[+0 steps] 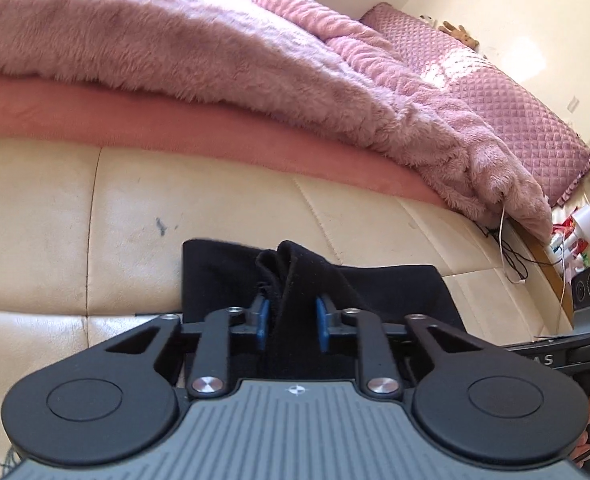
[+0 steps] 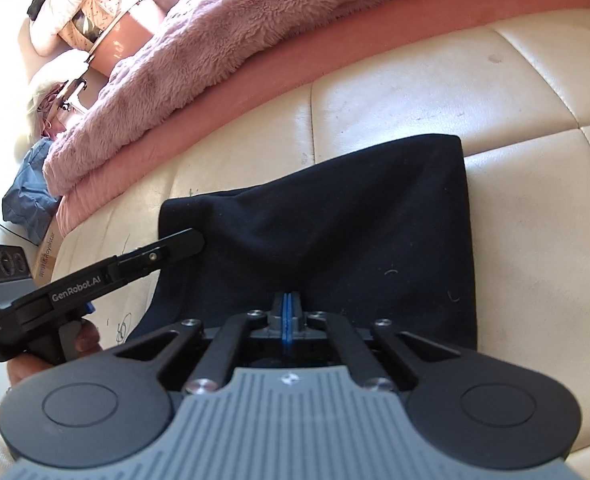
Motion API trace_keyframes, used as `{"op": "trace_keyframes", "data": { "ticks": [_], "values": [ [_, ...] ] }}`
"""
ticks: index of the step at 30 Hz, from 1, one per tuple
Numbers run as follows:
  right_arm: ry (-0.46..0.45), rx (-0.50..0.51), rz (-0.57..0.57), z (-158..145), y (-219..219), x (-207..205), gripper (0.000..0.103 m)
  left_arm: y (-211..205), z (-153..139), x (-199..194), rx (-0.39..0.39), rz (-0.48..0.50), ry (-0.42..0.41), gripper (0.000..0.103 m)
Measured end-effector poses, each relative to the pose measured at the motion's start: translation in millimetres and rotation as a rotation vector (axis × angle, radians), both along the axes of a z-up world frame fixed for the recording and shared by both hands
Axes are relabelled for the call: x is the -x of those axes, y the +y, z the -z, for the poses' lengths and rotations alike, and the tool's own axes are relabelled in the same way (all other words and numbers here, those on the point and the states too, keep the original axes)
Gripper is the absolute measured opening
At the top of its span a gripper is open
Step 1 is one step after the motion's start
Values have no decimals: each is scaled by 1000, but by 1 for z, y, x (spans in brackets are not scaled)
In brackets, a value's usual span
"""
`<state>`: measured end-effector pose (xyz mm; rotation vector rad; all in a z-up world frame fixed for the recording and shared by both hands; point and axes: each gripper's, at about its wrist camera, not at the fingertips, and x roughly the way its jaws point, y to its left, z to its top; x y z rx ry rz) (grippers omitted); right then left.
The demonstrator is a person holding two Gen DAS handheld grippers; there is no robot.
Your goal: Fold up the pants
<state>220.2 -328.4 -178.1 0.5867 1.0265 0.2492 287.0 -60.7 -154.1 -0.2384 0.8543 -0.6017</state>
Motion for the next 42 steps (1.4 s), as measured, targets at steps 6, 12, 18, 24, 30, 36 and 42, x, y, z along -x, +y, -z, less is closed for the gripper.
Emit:
{"op": "trace_keyframes", "data": {
  "ticks": [6,12,18,24,30,36,42],
  "values": [
    [-60,68,-7,-23,1,20,4,-16,-42,23,-58,33,-108,17],
    [-130,112,36,-58,-21,58,5,-22,-94,37,-83,86,-159,17],
    [-110,142,33,-55,-32,64,5,9,-48,-1,-28,40,35,17],
    [-93,174,-38,-29,-11,52,5,42,-5,-23,37,-24,130,17],
    [-114,207,-64,-14,3,53,2,65,20,-32,129,-48,179,29],
    [-167,262,-71,-41,-3,54,5,84,-8,-25,102,-145,120,31],
    [-218,320,2,-46,-14,19,5,54,-38,-3,70,-53,-4,31]
  ]
}}
